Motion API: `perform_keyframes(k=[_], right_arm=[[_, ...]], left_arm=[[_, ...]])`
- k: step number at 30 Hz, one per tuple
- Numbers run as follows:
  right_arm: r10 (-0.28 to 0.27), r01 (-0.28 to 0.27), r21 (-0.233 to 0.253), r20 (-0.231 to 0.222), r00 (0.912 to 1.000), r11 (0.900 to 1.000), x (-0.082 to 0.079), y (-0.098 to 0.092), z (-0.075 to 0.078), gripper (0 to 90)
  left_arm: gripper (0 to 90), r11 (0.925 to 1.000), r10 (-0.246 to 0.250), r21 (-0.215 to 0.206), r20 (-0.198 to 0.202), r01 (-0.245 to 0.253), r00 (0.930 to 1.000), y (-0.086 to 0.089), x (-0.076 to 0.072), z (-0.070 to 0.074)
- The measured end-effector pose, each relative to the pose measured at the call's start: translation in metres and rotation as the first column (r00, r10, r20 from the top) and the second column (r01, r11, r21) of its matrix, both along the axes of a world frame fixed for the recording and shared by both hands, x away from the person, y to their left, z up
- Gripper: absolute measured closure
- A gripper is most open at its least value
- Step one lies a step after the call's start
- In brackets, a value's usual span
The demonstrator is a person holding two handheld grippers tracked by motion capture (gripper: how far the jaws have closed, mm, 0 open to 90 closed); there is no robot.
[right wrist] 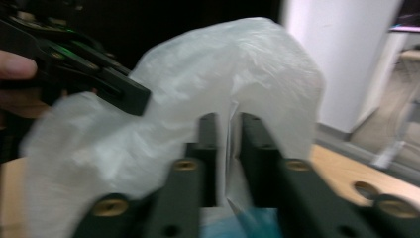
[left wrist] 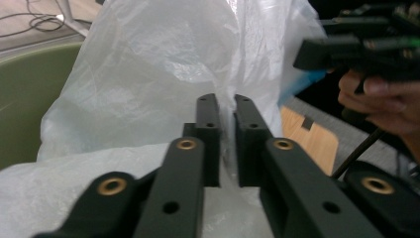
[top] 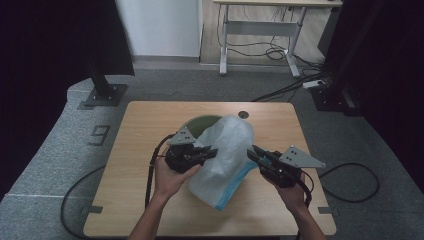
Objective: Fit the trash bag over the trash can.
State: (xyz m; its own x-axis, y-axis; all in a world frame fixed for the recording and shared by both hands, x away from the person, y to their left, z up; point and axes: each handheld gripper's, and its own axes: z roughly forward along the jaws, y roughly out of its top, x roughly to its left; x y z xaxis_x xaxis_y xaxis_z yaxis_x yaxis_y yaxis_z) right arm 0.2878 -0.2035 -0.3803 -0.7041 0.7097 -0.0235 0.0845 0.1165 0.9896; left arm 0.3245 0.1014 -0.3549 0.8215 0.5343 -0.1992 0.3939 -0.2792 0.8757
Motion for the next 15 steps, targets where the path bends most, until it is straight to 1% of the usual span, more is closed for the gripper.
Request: perform_keyframes(k=[2, 4, 6, 9, 11, 13, 15], right_arm=[[-0.048, 0.048, 0.005, 0.015, 0.9987, 0.999, -0.007, -0.005, -0.001, 56.2], [-0.067, 0.067, 0.021, 0.013, 0.9976, 0.998, -0.015, -0.012, -0.003, 52.2], [-0.073, 0.072, 0.031, 0.018, 0.9972, 0.997, -0.023, -0.019, -0.006, 50.5], [-0.087, 0.088, -0.006, 0.029, 0.9957, 0.996, -0.037, -0.030, -0.016, 50.1], [-0.075, 0.075, -0.008, 0.024, 0.9969, 0.997, -0.043, -0.034, -0.020, 50.9], [-0.086, 0.087, -0.020, 0.032, 0.9957, 0.996, -0.049, -0.036, -0.025, 53.7], [-0.082, 0.083, -0.022, 0.035, 0.9960, 0.996, -0.054, -0.035, -0.027, 56.4]], left_arm=[[87.0, 0.9998, 0.011, -0.017, -0.003, -0.011, 0.9999, 0.002, 0.002, -0.001], [88.0, 0.9993, 0.023, -0.031, -0.004, -0.023, 0.9997, 0.004, 0.004, -0.002], [88.7, 0.9982, 0.035, -0.048, -0.012, -0.035, 0.9993, 0.006, 0.006, -0.003], [89.0, 0.9963, 0.044, -0.073, -0.029, -0.046, 0.9986, 0.010, 0.009, -0.004], [89.0, 0.9952, 0.048, -0.083, -0.039, -0.051, 0.9981, 0.012, 0.011, -0.004], [89.0, 0.9942, 0.050, -0.092, -0.047, -0.054, 0.9976, 0.013, 0.013, -0.004], [89.0, 0.9936, 0.054, -0.096, -0.049, -0.059, 0.9973, 0.013, 0.013, -0.004]])
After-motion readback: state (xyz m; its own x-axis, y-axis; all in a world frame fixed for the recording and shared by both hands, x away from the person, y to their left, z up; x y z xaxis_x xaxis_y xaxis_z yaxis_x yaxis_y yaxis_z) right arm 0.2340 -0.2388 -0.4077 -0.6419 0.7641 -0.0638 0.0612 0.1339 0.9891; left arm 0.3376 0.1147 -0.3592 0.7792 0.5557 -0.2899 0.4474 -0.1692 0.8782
